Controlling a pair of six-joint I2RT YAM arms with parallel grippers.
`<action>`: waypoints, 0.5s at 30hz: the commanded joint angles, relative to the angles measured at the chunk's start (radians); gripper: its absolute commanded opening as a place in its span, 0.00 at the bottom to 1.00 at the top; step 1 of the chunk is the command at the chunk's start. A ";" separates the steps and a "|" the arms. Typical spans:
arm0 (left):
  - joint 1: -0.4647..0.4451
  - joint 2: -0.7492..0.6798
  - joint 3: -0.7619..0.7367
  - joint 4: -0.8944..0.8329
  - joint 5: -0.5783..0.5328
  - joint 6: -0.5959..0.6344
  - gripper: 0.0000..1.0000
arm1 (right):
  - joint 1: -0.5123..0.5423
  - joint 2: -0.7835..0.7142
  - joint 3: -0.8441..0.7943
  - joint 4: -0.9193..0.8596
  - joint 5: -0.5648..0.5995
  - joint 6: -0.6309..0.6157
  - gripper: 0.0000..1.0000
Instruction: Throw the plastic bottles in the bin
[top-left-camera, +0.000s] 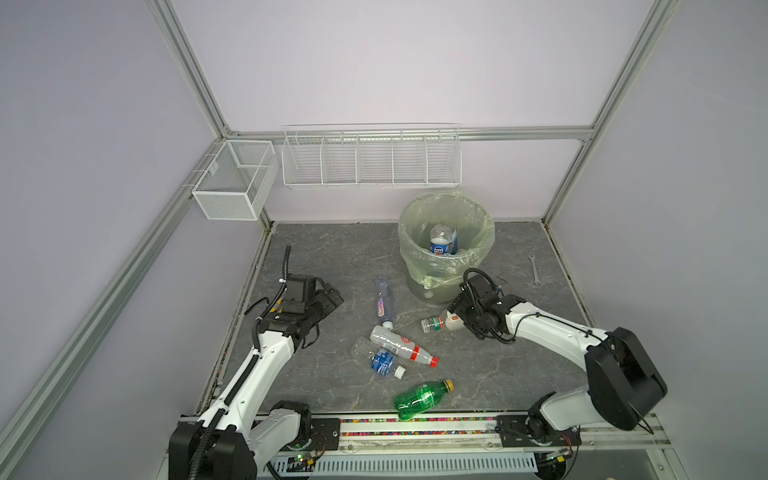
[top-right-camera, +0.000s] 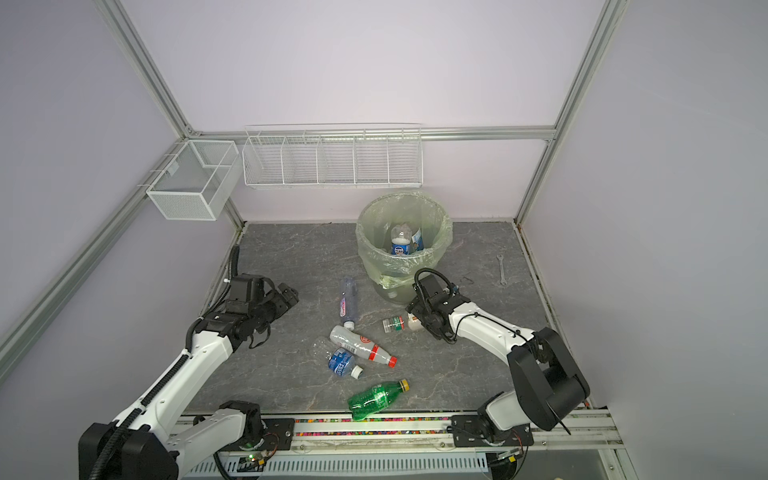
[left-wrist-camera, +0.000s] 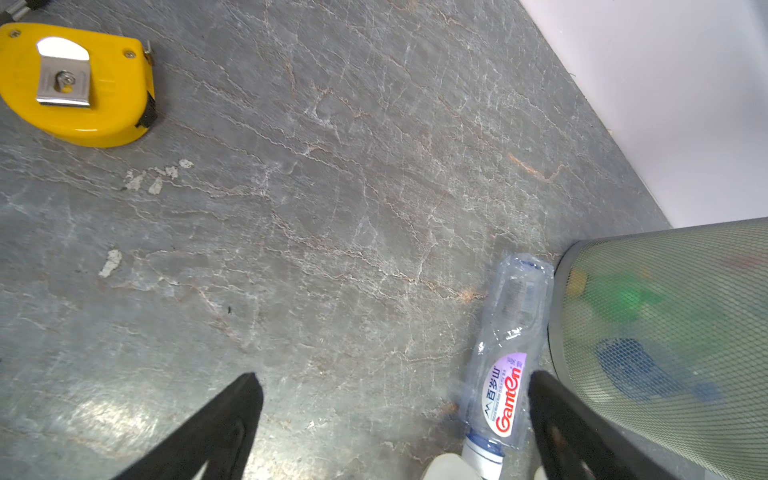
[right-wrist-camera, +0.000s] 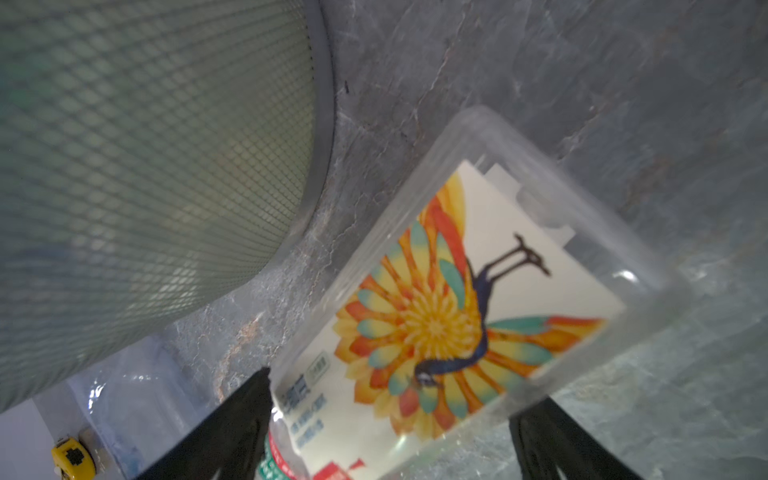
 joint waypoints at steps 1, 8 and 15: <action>0.006 -0.023 -0.016 -0.010 -0.024 0.004 1.00 | 0.007 0.044 0.033 0.033 -0.017 0.077 0.89; 0.006 -0.045 -0.030 -0.010 0.005 0.006 1.00 | 0.007 0.093 0.029 0.034 -0.012 0.128 0.89; 0.006 -0.038 -0.024 -0.004 0.005 0.011 1.00 | 0.007 0.111 0.011 0.023 -0.020 0.135 0.95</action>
